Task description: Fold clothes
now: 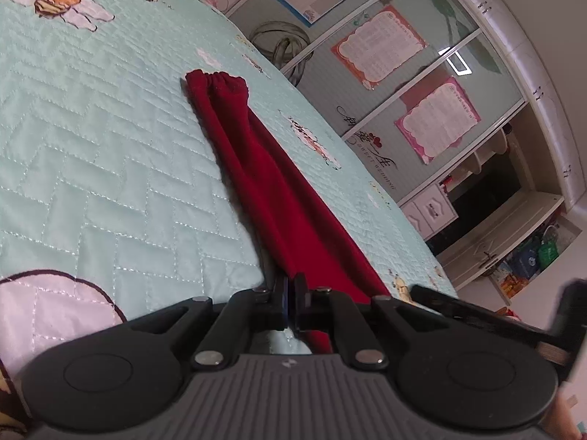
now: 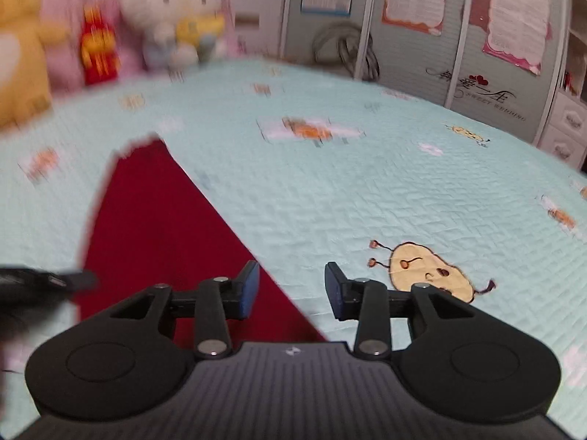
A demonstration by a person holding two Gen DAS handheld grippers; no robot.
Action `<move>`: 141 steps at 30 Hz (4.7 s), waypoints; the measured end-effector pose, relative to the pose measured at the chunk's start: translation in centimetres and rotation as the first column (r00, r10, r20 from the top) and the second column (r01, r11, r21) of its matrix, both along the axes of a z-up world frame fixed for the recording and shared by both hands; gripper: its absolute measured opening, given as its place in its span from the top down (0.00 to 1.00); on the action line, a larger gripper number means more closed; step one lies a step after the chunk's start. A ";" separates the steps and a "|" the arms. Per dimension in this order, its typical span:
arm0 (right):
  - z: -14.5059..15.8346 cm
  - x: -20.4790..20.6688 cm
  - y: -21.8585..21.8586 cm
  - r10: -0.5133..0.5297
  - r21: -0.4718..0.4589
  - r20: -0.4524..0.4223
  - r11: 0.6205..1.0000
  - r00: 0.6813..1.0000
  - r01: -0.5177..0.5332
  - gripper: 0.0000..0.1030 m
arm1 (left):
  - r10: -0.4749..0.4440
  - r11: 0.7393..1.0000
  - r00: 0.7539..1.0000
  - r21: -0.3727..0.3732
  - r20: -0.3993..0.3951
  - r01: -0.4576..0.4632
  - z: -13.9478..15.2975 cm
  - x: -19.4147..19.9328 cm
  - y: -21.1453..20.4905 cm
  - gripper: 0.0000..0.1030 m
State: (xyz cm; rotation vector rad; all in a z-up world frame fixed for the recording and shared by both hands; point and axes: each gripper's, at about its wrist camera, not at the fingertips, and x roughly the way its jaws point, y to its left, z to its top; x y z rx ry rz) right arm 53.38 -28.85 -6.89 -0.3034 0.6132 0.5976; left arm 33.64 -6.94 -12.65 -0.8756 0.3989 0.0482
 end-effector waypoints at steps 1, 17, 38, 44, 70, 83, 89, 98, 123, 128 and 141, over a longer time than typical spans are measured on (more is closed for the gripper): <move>-0.4 0.6 0.3 0.008 0.001 -0.021 1.000 1.000 -0.008 0.61 | -0.005 1.000 1.000 -0.016 0.008 0.005 0.0 0.0 0.1 0.93; -2.7 1.6 2.9 0.174 0.012 -0.133 0.985 0.976 -0.173 1.00 | -0.029 0.998 0.999 0.050 -0.024 0.030 0.3 1.3 -0.7 0.98; 0.7 2.4 3.3 -0.052 0.185 -0.022 0.981 0.998 0.055 0.80 | -0.015 0.995 0.998 0.100 -0.060 0.021 0.1 2.1 -0.6 0.93; -0.8 2.8 9.4 0.059 0.016 0.030 0.998 0.998 -0.060 0.78 | -0.017 0.996 0.998 0.085 -0.056 0.022 0.0 2.2 -0.4 0.93; -3.2 5.6 14.8 0.100 -0.041 -0.002 0.994 0.995 -0.100 1.00 | -0.012 0.997 0.998 0.074 -0.057 0.016 0.0 2.0 -0.4 0.92; 0.2 4.1 8.5 -0.072 0.207 0.009 0.976 0.997 0.069 0.90 | -0.011 0.998 0.998 0.065 -0.058 0.014 -0.2 1.9 -0.2 0.91; 2.1 -2.7 -5.7 -0.185 0.285 -0.083 0.937 0.979 0.202 0.82 | -0.009 0.998 0.998 0.063 -0.056 0.012 0.0 1.8 -0.3 0.91; -0.4 -8.7 -17.1 -0.286 0.011 -0.038 0.958 0.958 0.286 0.65 | -0.006 0.998 0.998 0.069 -0.055 0.010 0.0 1.8 -0.5 0.91; -2.8 -5.4 -16.4 -0.116 0.054 -0.080 0.991 0.990 0.121 1.00 | -0.010 0.997 0.998 0.081 -0.054 0.014 0.0 1.8 -0.4 0.91; -3.6 -4.4 -15.9 -0.139 0.039 -0.091 0.989 0.986 0.143 1.00 | -0.012 0.997 0.998 0.080 -0.056 0.016 0.0 1.9 -0.3 0.91; 1.1 -16.1 -29.0 -0.377 0.203 -0.055 0.902 0.925 0.380 0.72 | 0.075 0.970 0.997 0.233 -0.034 -0.065 2.6 -0.7 -1.5 0.92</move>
